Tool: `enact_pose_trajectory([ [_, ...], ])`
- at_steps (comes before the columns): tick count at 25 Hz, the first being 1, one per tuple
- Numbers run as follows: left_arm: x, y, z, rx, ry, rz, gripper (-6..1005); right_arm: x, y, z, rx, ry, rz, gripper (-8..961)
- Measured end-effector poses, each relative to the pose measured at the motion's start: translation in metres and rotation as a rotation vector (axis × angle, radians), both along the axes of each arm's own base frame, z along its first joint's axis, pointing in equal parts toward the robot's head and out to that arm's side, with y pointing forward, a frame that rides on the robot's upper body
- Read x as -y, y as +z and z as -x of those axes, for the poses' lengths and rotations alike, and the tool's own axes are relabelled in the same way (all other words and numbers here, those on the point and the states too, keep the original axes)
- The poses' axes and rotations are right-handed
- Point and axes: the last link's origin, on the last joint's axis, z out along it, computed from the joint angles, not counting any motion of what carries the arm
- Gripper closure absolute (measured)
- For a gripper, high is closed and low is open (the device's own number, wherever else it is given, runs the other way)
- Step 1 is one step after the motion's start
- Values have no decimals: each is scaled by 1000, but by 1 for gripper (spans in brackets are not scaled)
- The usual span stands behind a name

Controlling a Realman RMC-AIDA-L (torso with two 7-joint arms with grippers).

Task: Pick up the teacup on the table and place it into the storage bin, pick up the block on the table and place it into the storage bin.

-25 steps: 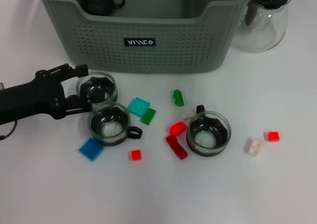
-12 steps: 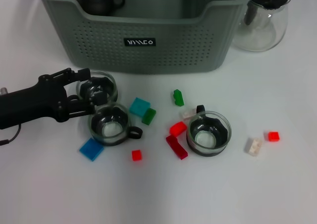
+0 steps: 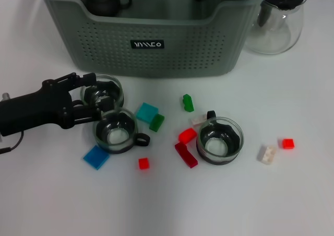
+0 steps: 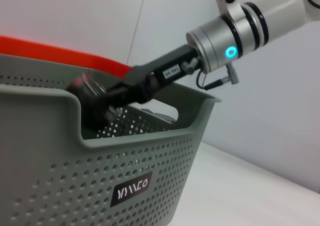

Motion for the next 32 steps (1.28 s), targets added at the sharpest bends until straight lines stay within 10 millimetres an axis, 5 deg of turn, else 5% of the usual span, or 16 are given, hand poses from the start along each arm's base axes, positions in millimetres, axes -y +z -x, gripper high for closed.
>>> enact_pose_trajectory([
  [22, -5, 0, 0, -10, 6, -12, 136, -2, 11, -14, 10, -68, -25, 781],
  [28, -5, 0, 0, -9, 7, -15, 137, -2, 68, 1, -279, 18, -205, 604],
  [32, -4, 0, 1, -10, 12, -16, 137, 36, 109, 0, -526, 201, -170, 509],
])
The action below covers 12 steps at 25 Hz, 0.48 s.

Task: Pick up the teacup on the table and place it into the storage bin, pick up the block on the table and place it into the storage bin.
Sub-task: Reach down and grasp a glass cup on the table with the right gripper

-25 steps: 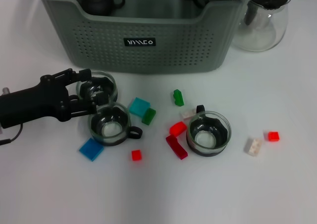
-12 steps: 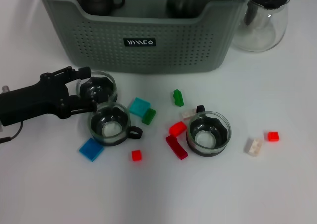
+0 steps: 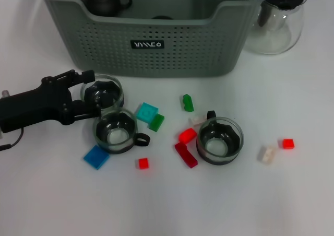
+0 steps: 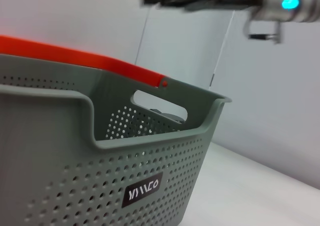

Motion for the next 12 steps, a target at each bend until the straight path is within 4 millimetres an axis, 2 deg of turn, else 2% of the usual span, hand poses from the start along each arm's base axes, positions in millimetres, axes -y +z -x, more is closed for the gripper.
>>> enact_pose_trajectory([
  [2, 0, 0, 0, 0, 2, -1, 137, 29, 20, -14, -90, 137, 29, 496],
  [3, 1, 0, 1, 0, 2, -1, 137, 53, 37, -26, -147, 243, 62, 489],
  [4, 1, 0, 1, 0, 4, -1, 137, 53, 37, -26, -147, 243, 62, 490],
  [7, 1, 2, 2, 3, 12, -10, 137, 90, 58, -50, -155, 363, 160, 493],
  [9, 1, 3, 3, 3, 16, -15, 137, 111, 60, -64, -59, 407, 265, 495],
  [11, 1, 5, 4, 4, 22, -19, 137, 124, 52, -74, 86, 411, 357, 502],
  [12, 1, 6, 5, 4, 24, -23, 137, 131, 40, -81, 203, 402, 430, 506],
])
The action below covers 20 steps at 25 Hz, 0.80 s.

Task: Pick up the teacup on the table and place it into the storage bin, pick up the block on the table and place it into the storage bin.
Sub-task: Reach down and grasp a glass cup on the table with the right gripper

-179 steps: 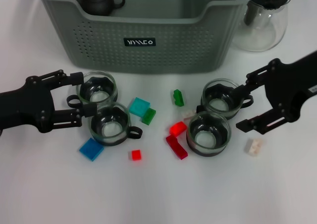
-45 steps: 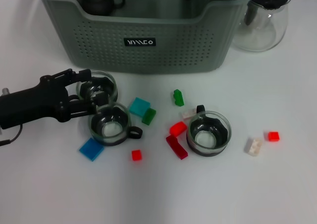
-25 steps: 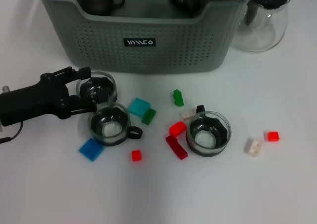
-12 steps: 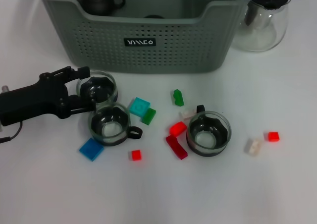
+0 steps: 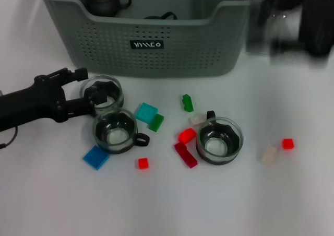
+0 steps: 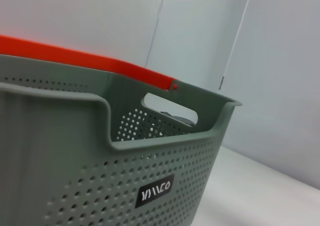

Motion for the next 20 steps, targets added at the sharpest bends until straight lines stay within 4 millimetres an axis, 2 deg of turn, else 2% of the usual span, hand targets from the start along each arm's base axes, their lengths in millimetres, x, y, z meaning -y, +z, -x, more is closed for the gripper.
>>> enact_pose_trajectory([
  [3, -1, 1, 0, 2, 3, -7, 138, 10, -23, -4, 232, 28, 80, 517],
  [11, 0, -1, 0, 12, 8, -6, 138, 13, -71, 15, 597, 140, 272, 547],
  [18, 2, -1, 1, 18, 17, -11, 138, 11, -107, 21, 801, 171, 299, 573],
  [20, 2, -1, 1, 19, 17, -11, 139, 11, -111, 20, 817, 174, 298, 580],
])
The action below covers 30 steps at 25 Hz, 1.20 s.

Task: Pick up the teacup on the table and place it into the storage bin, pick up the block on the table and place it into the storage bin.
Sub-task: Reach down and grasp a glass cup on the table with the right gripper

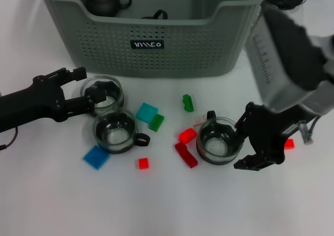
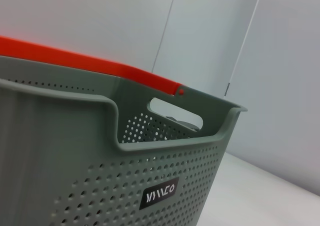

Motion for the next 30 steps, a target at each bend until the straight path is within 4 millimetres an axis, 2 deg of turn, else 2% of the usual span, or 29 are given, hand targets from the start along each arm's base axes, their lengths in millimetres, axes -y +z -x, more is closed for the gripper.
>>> enact_pose_trajectory([
  [15, 0, -1, 2, -10, 8, -1, 139, -4, -41, -18, 74, 37, -24, 636],
  [26, 0, -2, 2, -8, 10, 1, 140, -8, -46, -20, 66, 9, -65, 677],
  [30, 1, -2, 2, -7, 11, -1, 140, -8, -42, -17, 61, -10, -69, 826],
])
